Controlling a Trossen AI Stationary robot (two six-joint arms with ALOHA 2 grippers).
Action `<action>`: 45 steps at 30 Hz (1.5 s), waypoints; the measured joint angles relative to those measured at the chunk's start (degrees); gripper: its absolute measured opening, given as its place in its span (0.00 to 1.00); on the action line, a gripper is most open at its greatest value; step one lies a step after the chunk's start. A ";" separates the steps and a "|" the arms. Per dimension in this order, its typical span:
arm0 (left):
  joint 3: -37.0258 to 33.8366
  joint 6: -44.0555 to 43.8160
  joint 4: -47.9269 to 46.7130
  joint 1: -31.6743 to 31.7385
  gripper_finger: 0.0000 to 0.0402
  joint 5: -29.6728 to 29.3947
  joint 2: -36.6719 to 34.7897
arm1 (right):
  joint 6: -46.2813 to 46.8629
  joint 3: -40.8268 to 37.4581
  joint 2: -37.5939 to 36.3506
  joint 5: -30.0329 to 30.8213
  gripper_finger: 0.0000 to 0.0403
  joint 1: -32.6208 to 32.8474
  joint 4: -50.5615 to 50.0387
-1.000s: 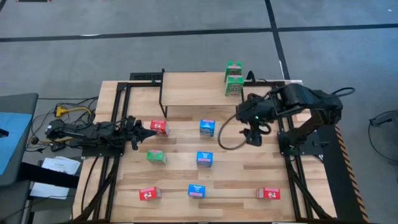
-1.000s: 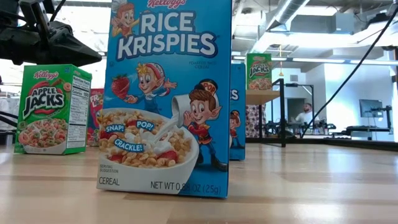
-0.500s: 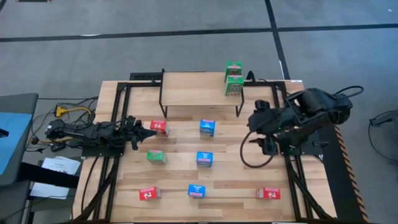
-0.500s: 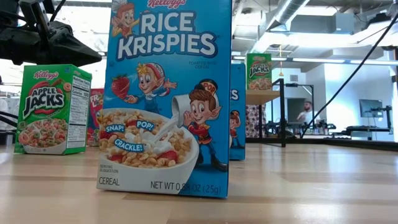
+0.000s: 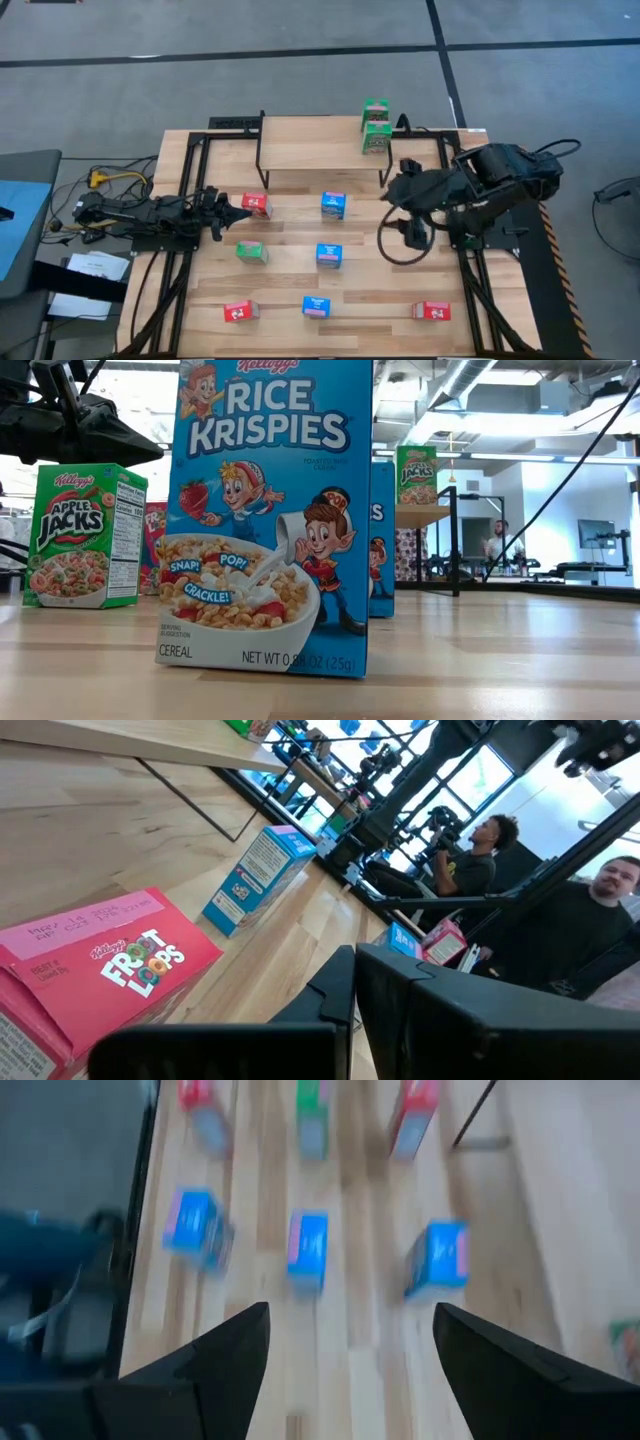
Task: Stack cereal on shelf
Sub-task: Put the green cereal box on the shelf aligned with the other green cereal box
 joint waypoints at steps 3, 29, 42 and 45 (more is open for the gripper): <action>-0.01 0.00 0.01 -0.01 0.00 -0.12 -0.01 | -0.23 0.00 0.10 1.86 0.76 -1.64 9.06; -0.01 11.47 0.46 -0.02 0.00 -6.50 -0.01 | -0.06 0.00 1.28 1.84 0.76 -9.61 6.81; -0.02 20.26 3.63 0.00 0.00 -5.70 -0.09 | 1.39 0.04 8.34 1.71 0.76 -5.87 5.77; -0.02 20.12 4.08 -0.04 0.03 -4.83 0.05 | 1.46 -0.02 9.73 1.89 0.76 -5.87 6.05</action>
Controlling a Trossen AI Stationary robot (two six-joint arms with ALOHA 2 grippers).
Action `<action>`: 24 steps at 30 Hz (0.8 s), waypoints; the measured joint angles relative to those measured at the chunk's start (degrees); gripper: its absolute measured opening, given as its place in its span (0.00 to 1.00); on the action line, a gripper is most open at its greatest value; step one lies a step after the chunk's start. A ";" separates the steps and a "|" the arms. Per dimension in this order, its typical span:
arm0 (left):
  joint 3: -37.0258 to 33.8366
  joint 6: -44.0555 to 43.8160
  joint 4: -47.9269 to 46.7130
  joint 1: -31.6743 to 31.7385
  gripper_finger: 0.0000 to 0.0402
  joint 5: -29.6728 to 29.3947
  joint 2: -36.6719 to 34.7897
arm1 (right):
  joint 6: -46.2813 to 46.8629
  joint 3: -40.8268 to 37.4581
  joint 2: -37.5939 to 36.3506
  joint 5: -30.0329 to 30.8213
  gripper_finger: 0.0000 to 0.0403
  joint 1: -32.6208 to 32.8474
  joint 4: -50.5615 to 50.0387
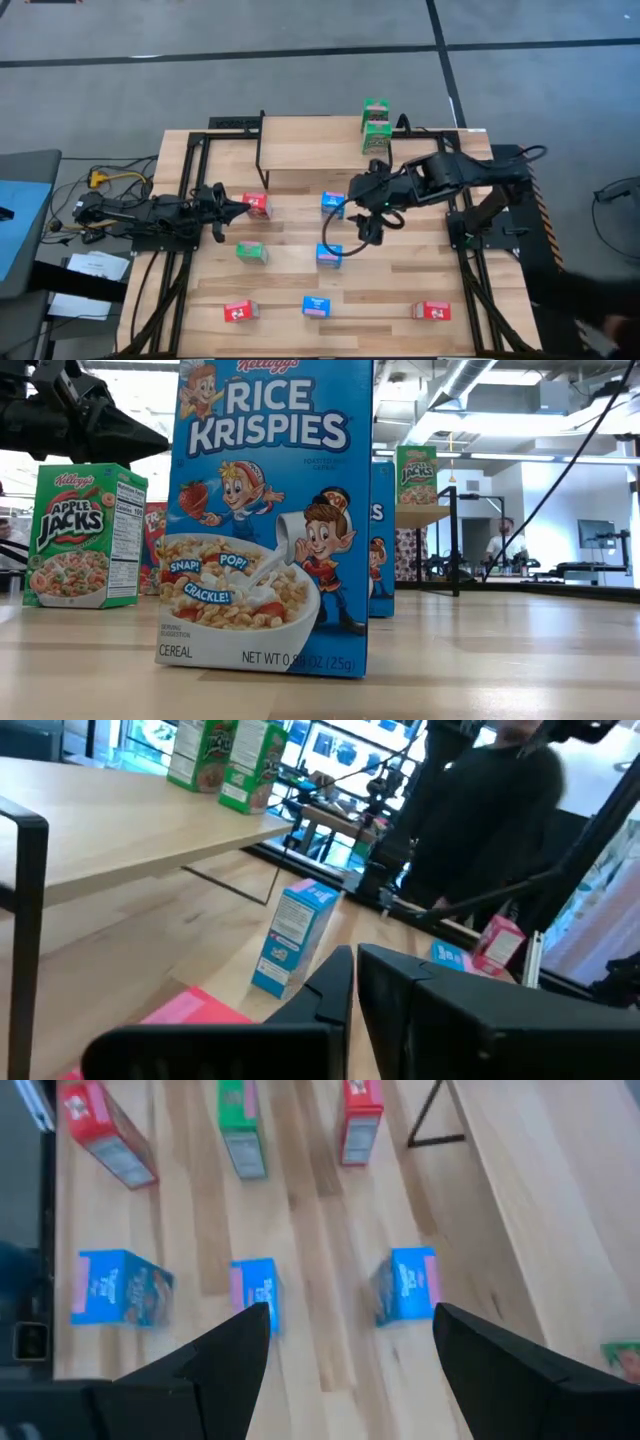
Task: Stack cereal on shelf
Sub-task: Put the green cereal box on the shelf aligned with the other green cereal box
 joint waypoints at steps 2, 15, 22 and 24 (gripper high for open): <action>0.00 0.05 0.28 0.00 0.08 -0.02 -0.01 | -0.59 0.04 0.13 0.02 0.76 -0.03 0.64; 0.00 3.01 0.89 0.02 0.54 -0.05 -0.07 | -1.63 0.05 -0.75 0.13 0.76 -3.30 0.27; 0.00 -2.47 0.75 0.06 0.73 -6.59 -0.07 | -1.02 0.02 -1.88 0.04 0.76 -3.30 0.36; 0.00 -2.98 0.24 0.07 0.74 -7.52 -0.07 | 0.09 0.05 -2.08 0.02 0.76 -3.30 0.53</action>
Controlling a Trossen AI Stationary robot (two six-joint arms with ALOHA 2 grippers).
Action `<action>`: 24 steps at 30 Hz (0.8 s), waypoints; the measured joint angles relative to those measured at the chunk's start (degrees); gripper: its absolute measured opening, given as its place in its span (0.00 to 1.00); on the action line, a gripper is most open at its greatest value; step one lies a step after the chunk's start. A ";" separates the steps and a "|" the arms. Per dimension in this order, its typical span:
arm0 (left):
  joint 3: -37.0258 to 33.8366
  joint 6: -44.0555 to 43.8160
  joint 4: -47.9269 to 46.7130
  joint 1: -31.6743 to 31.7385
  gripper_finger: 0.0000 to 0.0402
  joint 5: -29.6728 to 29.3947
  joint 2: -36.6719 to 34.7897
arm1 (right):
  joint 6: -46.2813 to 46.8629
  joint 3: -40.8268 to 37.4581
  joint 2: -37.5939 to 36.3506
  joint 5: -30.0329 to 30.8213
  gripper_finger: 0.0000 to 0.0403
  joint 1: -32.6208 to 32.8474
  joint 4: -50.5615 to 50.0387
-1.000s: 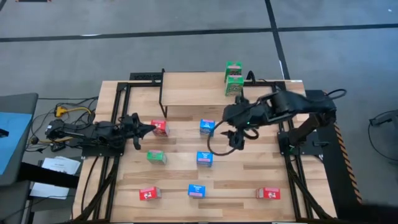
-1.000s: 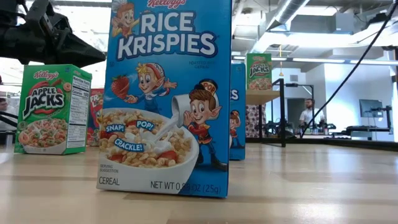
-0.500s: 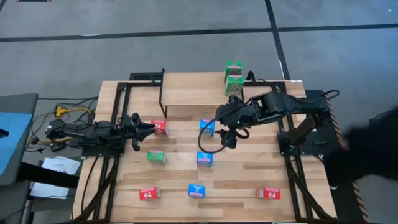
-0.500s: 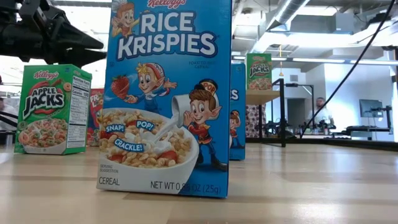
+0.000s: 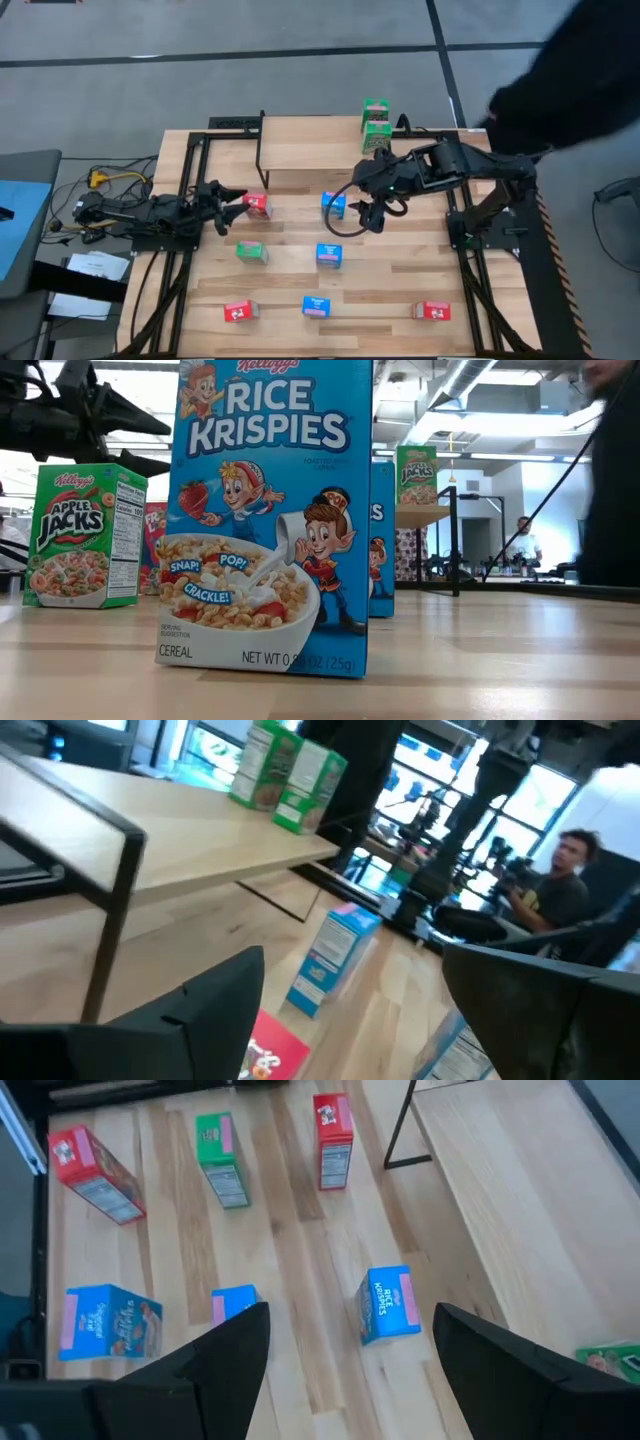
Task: Stack cereal on shelf
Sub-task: Put the green cereal box on the shelf aligned with the other green cereal box
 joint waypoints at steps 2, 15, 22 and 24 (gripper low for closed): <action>0.00 0.24 -0.45 0.00 0.75 0.18 0.00 | 0.87 0.00 -0.04 0.00 0.76 0.00 -0.09; 0.00 -4.00 1.25 -0.02 0.75 0.89 0.00 | 3.39 0.00 -0.28 0.15 0.76 0.00 -0.07; 1.33 -2.88 5.62 -0.02 0.75 7.25 0.00 | 2.91 0.00 -0.28 0.20 0.76 0.52 -0.09; 2.94 -2.73 5.60 -0.02 0.75 8.69 0.00 | 2.29 -0.02 -0.28 0.20 0.76 0.55 -0.11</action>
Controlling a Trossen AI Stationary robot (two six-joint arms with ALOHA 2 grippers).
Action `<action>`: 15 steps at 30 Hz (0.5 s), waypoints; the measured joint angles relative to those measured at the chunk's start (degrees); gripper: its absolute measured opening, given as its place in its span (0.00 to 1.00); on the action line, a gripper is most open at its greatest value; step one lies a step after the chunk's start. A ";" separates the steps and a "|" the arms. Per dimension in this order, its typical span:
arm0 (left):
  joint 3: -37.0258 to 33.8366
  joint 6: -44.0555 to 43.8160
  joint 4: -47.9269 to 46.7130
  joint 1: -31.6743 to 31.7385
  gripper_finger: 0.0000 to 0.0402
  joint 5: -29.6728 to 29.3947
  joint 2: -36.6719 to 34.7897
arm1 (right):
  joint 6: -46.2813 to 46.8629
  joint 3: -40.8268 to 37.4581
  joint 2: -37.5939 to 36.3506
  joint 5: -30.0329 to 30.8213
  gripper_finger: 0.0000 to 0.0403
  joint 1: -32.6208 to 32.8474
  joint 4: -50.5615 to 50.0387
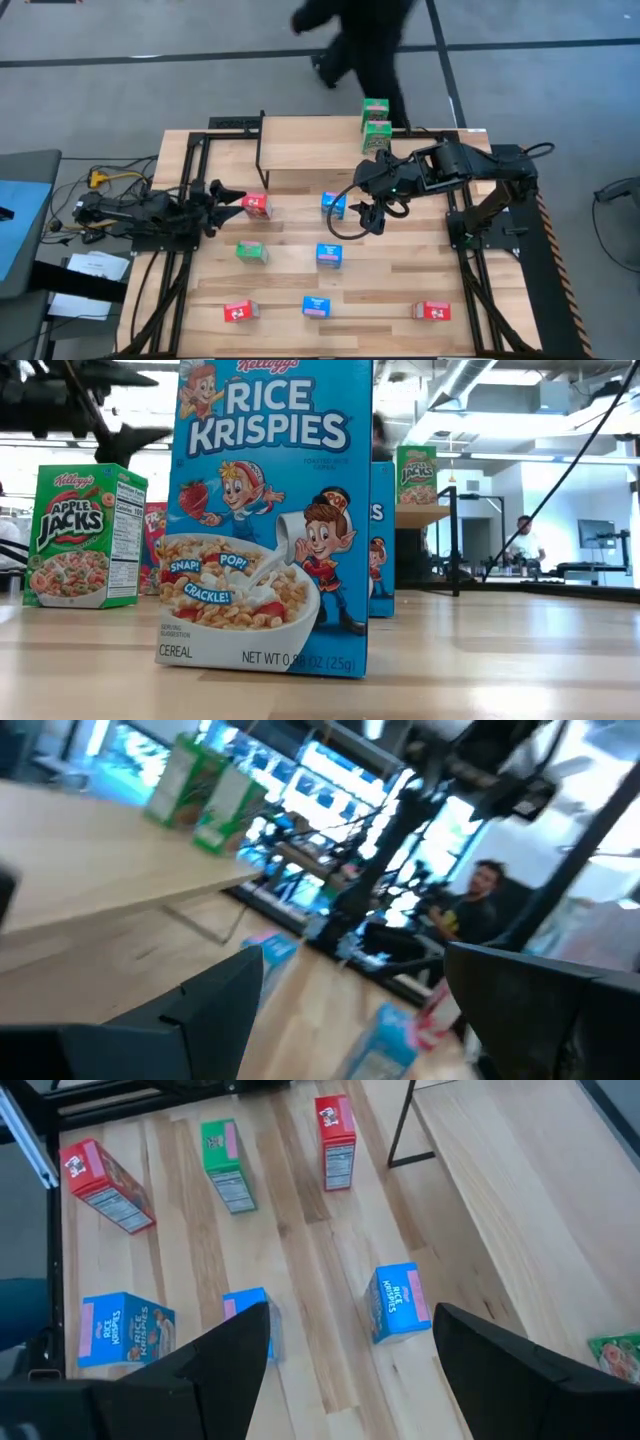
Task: Stack cereal on shelf
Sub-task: Put the green cereal box on the shelf aligned with the other green cereal box
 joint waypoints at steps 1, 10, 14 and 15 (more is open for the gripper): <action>1.05 0.25 -0.13 0.00 0.75 0.56 0.00 | -0.26 0.02 0.00 0.00 0.76 -0.02 0.00; 15.07 2.32 -15.27 0.00 0.75 3.17 2.53 | -1.52 0.02 0.02 0.17 0.76 -0.15 -0.04; 22.49 1.98 -24.22 0.00 0.75 5.75 7.42 | -1.56 0.02 0.02 0.17 0.76 -0.15 -0.04; 24.38 1.66 -26.21 0.00 0.75 6.74 8.99 | -1.66 0.02 0.04 0.17 0.76 -0.17 -0.04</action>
